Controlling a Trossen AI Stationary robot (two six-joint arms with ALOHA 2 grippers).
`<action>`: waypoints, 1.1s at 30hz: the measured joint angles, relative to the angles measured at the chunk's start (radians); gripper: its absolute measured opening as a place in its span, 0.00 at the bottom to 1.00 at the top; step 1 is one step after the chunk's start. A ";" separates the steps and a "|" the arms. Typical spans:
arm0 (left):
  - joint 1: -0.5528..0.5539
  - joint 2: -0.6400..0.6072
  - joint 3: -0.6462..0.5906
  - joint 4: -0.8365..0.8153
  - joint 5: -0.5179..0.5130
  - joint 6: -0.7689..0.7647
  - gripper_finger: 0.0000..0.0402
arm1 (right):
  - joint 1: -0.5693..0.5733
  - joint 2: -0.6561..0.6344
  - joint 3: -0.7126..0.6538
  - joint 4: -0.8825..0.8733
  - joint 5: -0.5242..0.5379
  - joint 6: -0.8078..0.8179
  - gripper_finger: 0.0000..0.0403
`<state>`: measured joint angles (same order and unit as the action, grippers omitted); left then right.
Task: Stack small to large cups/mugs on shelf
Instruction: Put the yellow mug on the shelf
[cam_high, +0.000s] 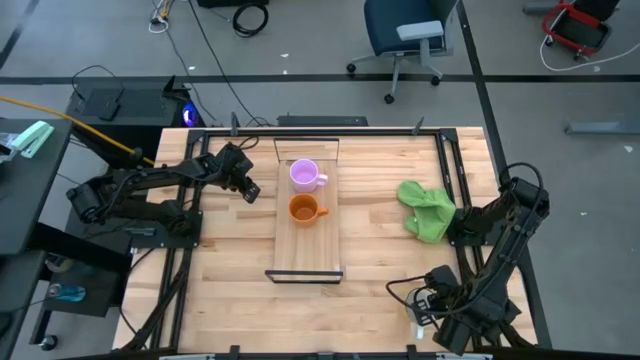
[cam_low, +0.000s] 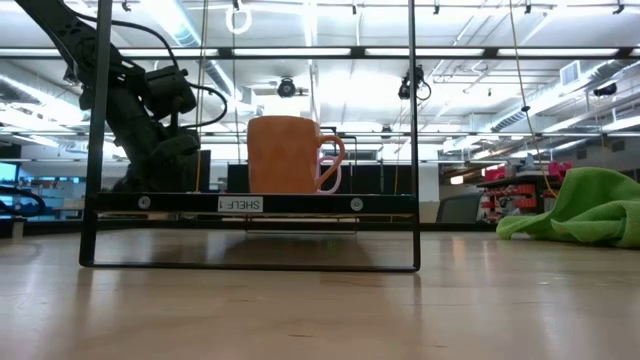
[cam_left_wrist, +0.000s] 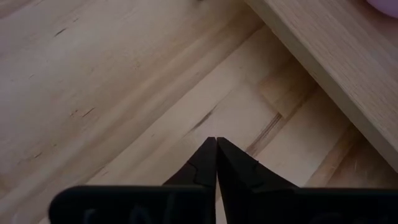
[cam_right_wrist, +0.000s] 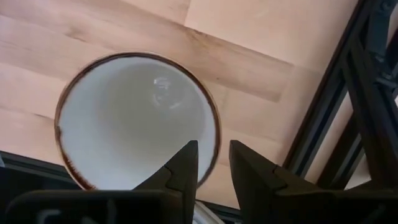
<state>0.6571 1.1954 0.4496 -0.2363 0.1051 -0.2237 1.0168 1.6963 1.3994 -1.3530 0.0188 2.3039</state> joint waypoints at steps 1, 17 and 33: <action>0.000 0.000 0.000 0.000 0.000 0.000 0.05 | 0.000 0.003 0.000 0.000 -0.002 0.000 0.24; 0.000 0.000 0.000 0.000 0.000 0.001 0.04 | 0.000 0.082 0.000 0.026 -0.009 -0.003 0.24; 0.000 0.000 0.000 0.000 0.000 0.002 0.05 | -0.032 0.081 0.002 0.022 -0.014 -0.017 0.07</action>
<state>0.6571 1.1957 0.4496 -0.2363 0.1051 -0.2218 0.9844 1.7775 1.4010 -1.3312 0.0048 2.2866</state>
